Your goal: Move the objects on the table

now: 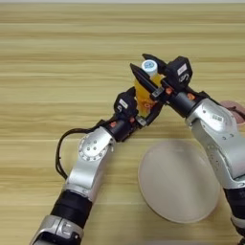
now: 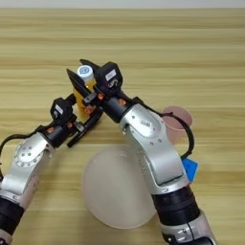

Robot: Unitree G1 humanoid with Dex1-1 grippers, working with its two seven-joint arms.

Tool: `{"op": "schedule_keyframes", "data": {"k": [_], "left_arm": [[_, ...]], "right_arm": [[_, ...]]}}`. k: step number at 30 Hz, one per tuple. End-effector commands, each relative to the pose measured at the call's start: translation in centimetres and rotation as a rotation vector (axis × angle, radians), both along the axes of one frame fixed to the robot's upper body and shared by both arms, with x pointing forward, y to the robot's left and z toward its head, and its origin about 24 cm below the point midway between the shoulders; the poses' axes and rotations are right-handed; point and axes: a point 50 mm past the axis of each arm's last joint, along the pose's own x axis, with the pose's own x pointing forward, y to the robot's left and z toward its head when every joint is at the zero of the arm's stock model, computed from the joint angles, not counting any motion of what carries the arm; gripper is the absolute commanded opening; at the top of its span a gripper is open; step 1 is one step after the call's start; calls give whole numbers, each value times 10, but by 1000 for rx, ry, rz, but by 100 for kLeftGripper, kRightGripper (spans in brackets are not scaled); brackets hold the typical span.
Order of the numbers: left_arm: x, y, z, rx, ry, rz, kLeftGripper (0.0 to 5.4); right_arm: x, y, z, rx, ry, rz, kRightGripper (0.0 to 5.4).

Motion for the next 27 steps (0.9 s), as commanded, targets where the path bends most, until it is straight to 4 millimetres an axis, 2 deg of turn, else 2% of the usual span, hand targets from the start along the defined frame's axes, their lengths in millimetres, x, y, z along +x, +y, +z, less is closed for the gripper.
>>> {"op": "schedule_keyframes", "data": {"k": [1,8,17,27], "left_arm": [[-2,-1,8,12,-58,-5,339],[-6,9,2,20,-38,19,338],[-28,26,-9,27,7,66,338],[-42,40,-16,35,50,125,338]], "right_arm": [[-3,3,2,7,-5,39,216],[-1,-1,10,48,-36,30,286],[-1,-7,21,115,-100,39,379],[4,-12,26,140,-118,24,479]]}}
